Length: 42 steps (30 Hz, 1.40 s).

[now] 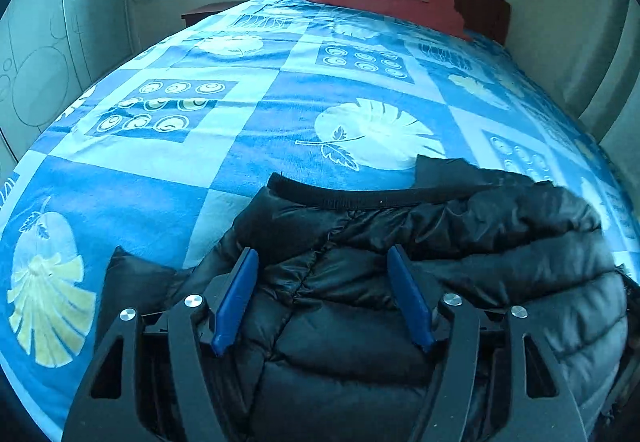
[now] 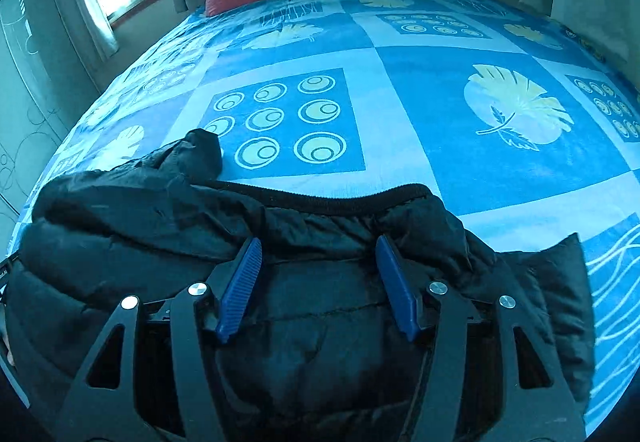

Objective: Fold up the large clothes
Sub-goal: 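Open both tools and press the folded jacket flat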

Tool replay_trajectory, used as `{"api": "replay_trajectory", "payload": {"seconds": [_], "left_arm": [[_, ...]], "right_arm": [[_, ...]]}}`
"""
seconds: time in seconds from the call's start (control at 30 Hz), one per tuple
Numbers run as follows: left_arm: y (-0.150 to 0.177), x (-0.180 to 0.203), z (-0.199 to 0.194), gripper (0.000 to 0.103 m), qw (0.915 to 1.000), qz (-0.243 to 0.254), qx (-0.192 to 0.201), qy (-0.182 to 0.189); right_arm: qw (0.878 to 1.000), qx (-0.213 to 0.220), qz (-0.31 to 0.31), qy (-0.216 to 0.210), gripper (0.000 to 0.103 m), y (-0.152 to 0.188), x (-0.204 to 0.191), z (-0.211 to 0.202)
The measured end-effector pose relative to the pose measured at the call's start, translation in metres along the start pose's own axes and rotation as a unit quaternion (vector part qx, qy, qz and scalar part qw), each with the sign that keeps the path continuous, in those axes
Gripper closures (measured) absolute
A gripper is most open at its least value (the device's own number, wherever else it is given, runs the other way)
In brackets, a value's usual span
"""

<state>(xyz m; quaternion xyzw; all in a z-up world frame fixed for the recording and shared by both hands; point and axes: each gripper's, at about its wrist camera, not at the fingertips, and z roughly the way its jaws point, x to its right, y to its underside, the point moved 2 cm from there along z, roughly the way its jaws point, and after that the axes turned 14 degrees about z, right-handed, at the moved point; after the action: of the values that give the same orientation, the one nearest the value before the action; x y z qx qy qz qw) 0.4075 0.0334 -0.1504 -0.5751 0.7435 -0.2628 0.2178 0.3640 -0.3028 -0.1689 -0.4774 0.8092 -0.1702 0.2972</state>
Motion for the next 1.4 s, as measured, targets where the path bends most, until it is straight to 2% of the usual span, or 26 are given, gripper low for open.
{"api": "replay_trajectory", "payload": {"seconds": [0.17, 0.27, 0.33, 0.4, 0.5, 0.57, 0.7, 0.77, 0.87, 1.13, 1.27, 1.4], "left_arm": [[-0.002, 0.002, 0.005, 0.034, 1.0, 0.0, -0.009, -0.002], [-0.009, -0.002, -0.013, 0.034, 0.9997, -0.016, -0.02, 0.004], [-0.014, -0.008, -0.036, 0.034, 0.9978, -0.063, -0.006, 0.022], [-0.021, -0.004, -0.061, 0.034, 0.9944, -0.09, 0.029, 0.048], [-0.029, 0.035, -0.082, 0.034, 0.9946, -0.042, 0.061, 0.073], [-0.03, 0.076, -0.077, 0.034, 0.9944, 0.016, 0.06, 0.086], [-0.026, 0.116, -0.04, 0.034, 0.9952, 0.055, 0.029, 0.075], [-0.022, 0.12, -0.022, 0.034, 0.9962, 0.061, 0.015, 0.06], [-0.018, 0.115, 0.0, 0.034, 0.9967, 0.048, -0.003, 0.065], [-0.009, 0.113, 0.024, 0.035, 0.9971, 0.047, -0.001, 0.061], [-0.012, 0.113, 0.018, 0.035, 0.997, 0.046, -0.008, 0.062], [-0.015, 0.107, -0.007, 0.035, 0.9965, 0.037, -0.016, 0.074]], "right_arm": [[1.0, 0.001, -0.002, 0.003, 0.044, -0.002, -0.001, 0.001], [1.0, -0.002, -0.006, 0.005, 0.044, -0.007, -0.005, -0.009], [1.0, 0.02, -0.01, 0.0, 0.044, -0.01, -0.012, -0.031], [0.999, 0.039, -0.013, -0.018, 0.044, -0.01, -0.027, -0.051], [0.996, 0.046, -0.044, -0.061, 0.044, 0.0, -0.061, -0.068], [0.994, 0.036, -0.076, -0.072, 0.044, 0.01, -0.087, -0.064], [0.993, 0.02, -0.098, -0.055, 0.044, 0.023, -0.105, -0.04], [0.995, 0.004, -0.09, -0.042, 0.045, 0.026, -0.101, -0.024], [0.996, -0.03, -0.063, -0.047, 0.044, 0.026, -0.091, -0.002], [0.996, -0.012, -0.073, -0.042, 0.041, 0.033, -0.09, 0.018], [0.996, -0.014, -0.077, -0.04, 0.041, 0.029, -0.093, 0.009], [0.996, 0.006, -0.072, -0.047, 0.041, 0.024, -0.086, -0.028]]}}
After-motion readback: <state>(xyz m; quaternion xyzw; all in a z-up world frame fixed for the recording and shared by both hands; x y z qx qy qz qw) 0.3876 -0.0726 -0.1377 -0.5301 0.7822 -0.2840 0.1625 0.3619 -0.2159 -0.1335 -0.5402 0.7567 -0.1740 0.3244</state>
